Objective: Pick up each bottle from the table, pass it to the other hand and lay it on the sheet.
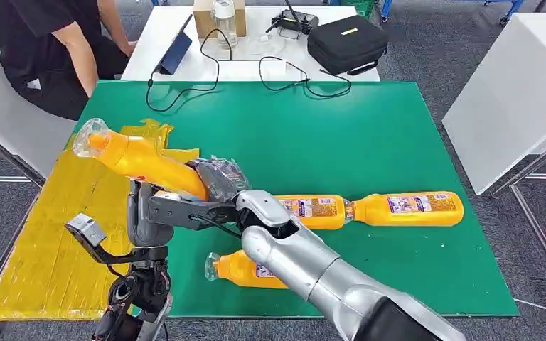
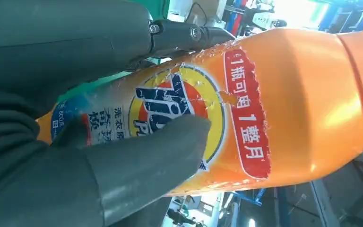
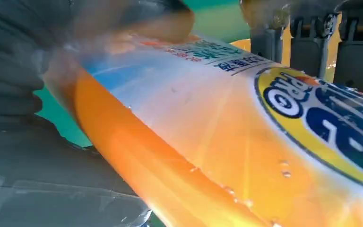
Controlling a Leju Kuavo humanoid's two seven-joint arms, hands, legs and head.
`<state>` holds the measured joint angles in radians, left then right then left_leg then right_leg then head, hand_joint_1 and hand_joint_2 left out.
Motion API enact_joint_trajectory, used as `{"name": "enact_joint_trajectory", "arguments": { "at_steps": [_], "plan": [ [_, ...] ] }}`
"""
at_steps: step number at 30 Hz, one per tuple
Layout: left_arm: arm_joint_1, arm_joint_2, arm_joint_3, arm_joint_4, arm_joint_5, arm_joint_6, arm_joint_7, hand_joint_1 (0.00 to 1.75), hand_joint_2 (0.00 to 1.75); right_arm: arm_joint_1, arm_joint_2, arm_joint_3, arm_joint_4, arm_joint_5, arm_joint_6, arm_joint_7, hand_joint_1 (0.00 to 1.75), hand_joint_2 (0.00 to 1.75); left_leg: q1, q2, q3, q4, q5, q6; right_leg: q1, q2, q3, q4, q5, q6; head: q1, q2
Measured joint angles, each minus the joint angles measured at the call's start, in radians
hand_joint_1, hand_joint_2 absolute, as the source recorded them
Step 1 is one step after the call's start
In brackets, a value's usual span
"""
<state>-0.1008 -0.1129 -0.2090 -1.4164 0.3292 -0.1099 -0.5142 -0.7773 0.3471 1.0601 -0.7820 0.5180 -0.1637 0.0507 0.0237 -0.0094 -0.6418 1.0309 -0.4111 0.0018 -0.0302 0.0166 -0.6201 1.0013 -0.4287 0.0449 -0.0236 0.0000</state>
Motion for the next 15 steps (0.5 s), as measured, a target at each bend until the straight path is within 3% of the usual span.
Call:
{"name": "enact_joint_trajectory", "arguments": {
  "at_steps": [3,4,15],
  "plan": [
    [0.0,0.0,0.0,-0.002,-0.001,0.002,0.0,0.0,0.0,0.003,0.0,-0.001,-0.003,0.0,0.0,-0.003,1.57,1.75,0.0,0.0,0.0,0.0,0.0,0.0,0.0,0.0,0.0,0.0,0.0,0.0,0.0,0.0],
    [0.0,0.0,0.0,-0.002,-0.002,0.003,0.0,0.0,1.75,0.004,0.0,-0.001,-0.004,0.0,0.0,-0.003,1.57,1.75,0.0,0.0,0.0,0.0,0.0,0.0,0.0,0.0,0.0,0.0,0.0,0.0,0.0,0.0],
    [-0.005,0.0,0.002,-0.009,-0.013,0.014,0.016,0.0,1.75,0.005,0.0,-0.002,-0.006,0.0,0.002,-0.006,1.59,1.75,0.0,0.0,0.0,0.0,0.0,0.0,0.0,0.0,0.0,0.0,0.0,0.0,0.0,0.0]
  ]
}}
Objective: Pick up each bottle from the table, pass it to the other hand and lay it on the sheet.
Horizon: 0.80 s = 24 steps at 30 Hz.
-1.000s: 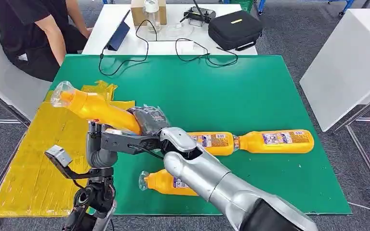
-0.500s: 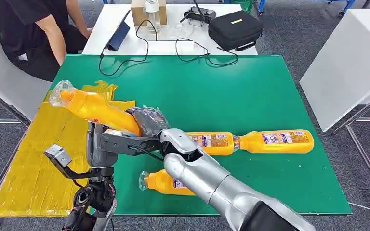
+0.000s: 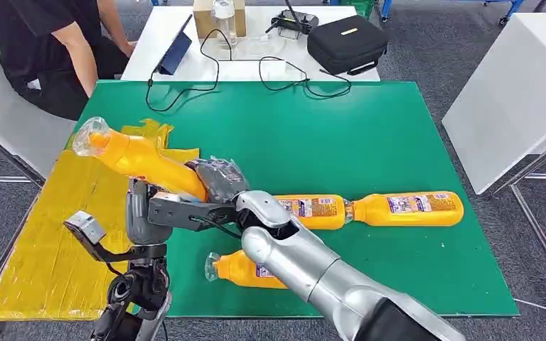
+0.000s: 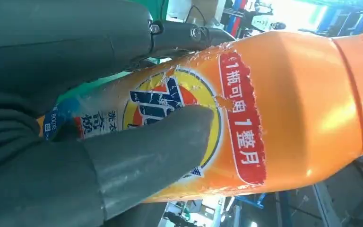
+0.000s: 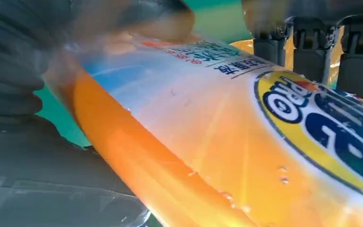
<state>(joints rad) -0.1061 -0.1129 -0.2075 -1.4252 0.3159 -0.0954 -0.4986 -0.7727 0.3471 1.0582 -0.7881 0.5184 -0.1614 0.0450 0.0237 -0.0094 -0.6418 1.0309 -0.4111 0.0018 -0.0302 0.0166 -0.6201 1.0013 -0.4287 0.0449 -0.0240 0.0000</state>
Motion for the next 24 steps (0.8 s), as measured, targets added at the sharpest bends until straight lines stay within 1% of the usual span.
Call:
{"name": "enact_joint_trajectory", "arguments": {
  "at_steps": [6,7,9,11,12,13,15,17,21,24],
  "plan": [
    [0.0,0.002,0.003,-0.004,-0.003,0.0,0.0,0.0,1.75,0.0,0.0,0.0,-0.006,0.0,0.01,0.007,1.59,1.75,0.0,0.0,0.0,0.0,0.0,0.0,0.0,0.0,0.0,0.0,0.0,0.0,0.0,0.0],
    [0.0,0.004,0.003,-0.004,-0.005,0.0,0.0,0.0,1.75,0.0,0.0,0.001,-0.008,0.0,0.012,0.01,1.54,1.75,0.0,0.0,0.0,0.0,0.0,0.0,0.0,0.0,0.0,0.0,0.0,0.0,0.0,0.0],
    [0.0,0.006,0.004,-0.005,-0.012,0.001,0.0,0.0,1.75,0.001,0.0,0.003,-0.011,0.0,0.013,0.014,1.59,1.75,0.0,0.0,0.0,0.0,0.0,0.0,0.0,0.0,0.0,0.0,0.0,0.0,0.0,0.0],
    [0.0,0.008,0.005,-0.005,-0.019,0.005,0.0,0.0,1.75,0.003,0.0,0.006,-0.014,0.0,0.016,0.018,1.54,1.75,0.0,0.0,0.0,0.0,0.0,0.0,0.0,0.0,0.0,0.0,0.0,0.0,0.0,0.0],
    [0.0,0.008,0.005,-0.005,-0.026,0.012,0.0,0.0,1.75,0.004,0.0,0.008,-0.015,0.0,0.017,0.019,1.57,1.75,0.0,0.0,0.0,0.0,0.0,0.0,0.0,0.0,0.0,0.0,0.0,0.0,0.0,0.0],
    [0.0,0.009,0.006,-0.005,-0.032,0.014,0.0,0.0,1.75,0.004,0.0,0.01,-0.015,0.0,0.018,0.021,1.54,1.75,0.0,0.0,0.0,0.0,0.0,0.0,0.0,0.0,0.0,0.0,0.0,0.0,0.0,0.0],
    [0.0,0.013,0.007,-0.005,-0.044,0.019,-0.002,0.0,1.75,0.003,0.0,0.01,-0.015,0.004,0.024,0.021,1.62,1.75,0.0,0.0,0.0,0.0,0.0,0.0,0.0,0.0,0.0,0.0,0.0,0.0,0.0,0.0],
    [0.001,0.016,0.008,-0.005,-0.054,0.022,-0.002,0.0,1.75,0.002,0.0,0.013,-0.015,0.008,0.027,0.021,1.59,1.75,0.0,0.0,0.0,0.0,0.0,0.0,0.0,0.0,0.0,0.0,0.0,0.0,0.0,0.0],
    [0.002,0.027,0.008,-0.005,-0.04,-0.024,0.015,0.0,1.75,-0.004,-0.003,0.014,-0.014,0.011,0.027,0.024,1.59,1.75,0.0,0.0,0.0,0.0,0.0,0.0,0.0,0.0,0.0,0.0,0.0,0.0,0.0,0.0],
    [0.001,0.033,0.007,-0.005,-0.043,-0.03,0.021,0.0,1.75,-0.005,-0.003,0.015,-0.011,0.011,0.027,0.024,1.59,1.75,0.0,0.0,0.0,0.0,0.0,0.0,0.0,0.0,0.0,0.0,0.0,0.0,0.0,0.0]
  ]
}}
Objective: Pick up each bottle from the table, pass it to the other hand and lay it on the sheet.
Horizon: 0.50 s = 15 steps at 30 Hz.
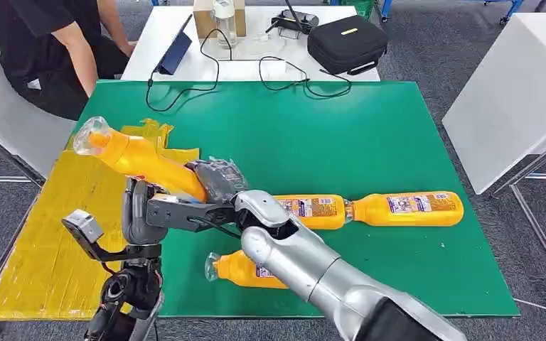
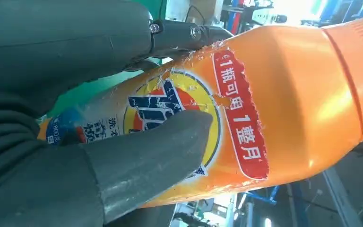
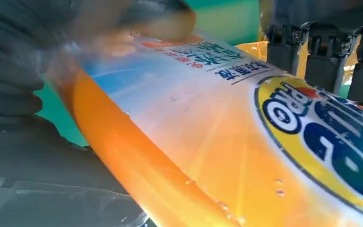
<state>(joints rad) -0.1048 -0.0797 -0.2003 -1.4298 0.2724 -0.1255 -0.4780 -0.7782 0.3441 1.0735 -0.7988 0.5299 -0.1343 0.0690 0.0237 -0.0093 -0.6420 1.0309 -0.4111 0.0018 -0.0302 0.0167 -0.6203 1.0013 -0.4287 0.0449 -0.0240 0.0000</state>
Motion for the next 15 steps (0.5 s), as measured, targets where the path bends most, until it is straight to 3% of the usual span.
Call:
{"name": "enact_joint_trajectory", "arguments": {
  "at_steps": [15],
  "plan": [
    [0.0,0.007,0.0,0.002,-0.019,-0.011,0.015,0.0,1.75,-0.003,-0.001,0.002,0.007,0.005,-0.001,0.0,1.57,1.75,0.0,0.0,0.0,0.0,0.0,0.0,0.0,0.0,0.0,0.0,0.0,0.0,0.0,0.0]
  ]
}}
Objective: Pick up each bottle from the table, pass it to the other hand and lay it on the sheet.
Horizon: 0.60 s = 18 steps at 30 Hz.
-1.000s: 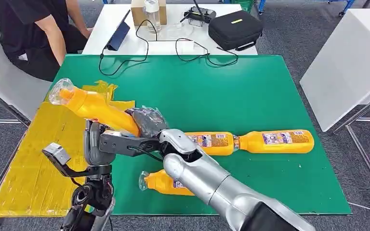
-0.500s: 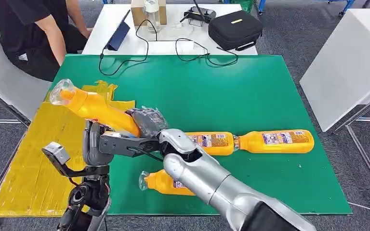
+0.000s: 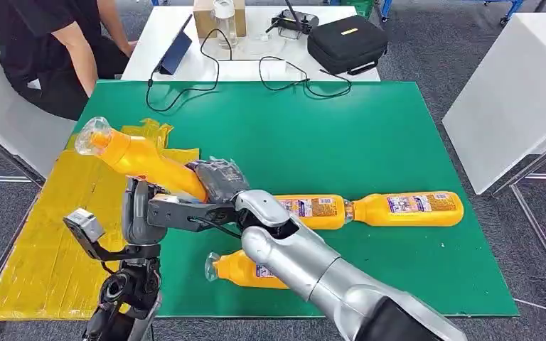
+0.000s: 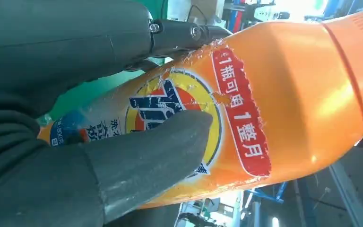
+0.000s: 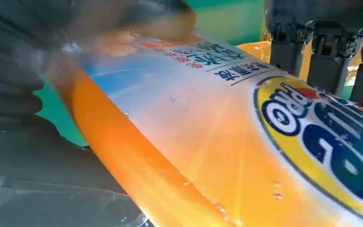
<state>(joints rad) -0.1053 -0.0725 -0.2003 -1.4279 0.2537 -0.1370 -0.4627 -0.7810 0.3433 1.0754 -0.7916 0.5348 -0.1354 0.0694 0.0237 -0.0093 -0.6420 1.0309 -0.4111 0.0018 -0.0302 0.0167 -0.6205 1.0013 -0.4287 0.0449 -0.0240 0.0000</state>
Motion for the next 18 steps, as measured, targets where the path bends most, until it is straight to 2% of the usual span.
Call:
{"name": "enact_joint_trajectory", "arguments": {
  "at_steps": [6,11,14,18],
  "plan": [
    [-0.003,0.0,0.001,0.011,-0.003,-0.017,0.004,0.0,1.75,-0.001,-0.002,0.0,0.009,0.007,-0.002,0.002,1.57,1.75,0.0,0.0,0.0,0.0,0.0,0.0,0.0,0.0,0.0,0.0,0.0,0.0,0.0,0.0],
    [-0.003,0.0,0.001,0.012,-0.005,-0.02,0.005,0.0,1.75,-0.003,-0.003,-0.006,0.016,0.02,-0.008,0.007,1.71,1.75,0.0,0.0,0.0,0.0,0.0,0.0,0.0,0.0,0.0,0.0,0.0,0.0,0.0,0.0],
    [-0.011,0.0,0.0,0.012,-0.012,-0.029,0.013,0.0,1.75,-0.005,-0.002,-0.015,0.036,0.074,-0.075,0.053,1.73,1.75,0.0,0.0,0.0,0.0,0.0,0.0,0.0,0.0,0.0,0.0,0.0,0.0,0.0,0.0],
    [-0.028,0.0,-0.005,0.011,-0.023,-0.036,0.029,0.0,1.75,-0.008,-0.002,-0.072,0.077,0.077,-0.098,0.016,1.71,1.75,0.0,0.0,0.0,0.0,0.0,0.0,0.0,0.0,0.0,0.0,0.0,0.0,0.0,0.0]
  ]
}}
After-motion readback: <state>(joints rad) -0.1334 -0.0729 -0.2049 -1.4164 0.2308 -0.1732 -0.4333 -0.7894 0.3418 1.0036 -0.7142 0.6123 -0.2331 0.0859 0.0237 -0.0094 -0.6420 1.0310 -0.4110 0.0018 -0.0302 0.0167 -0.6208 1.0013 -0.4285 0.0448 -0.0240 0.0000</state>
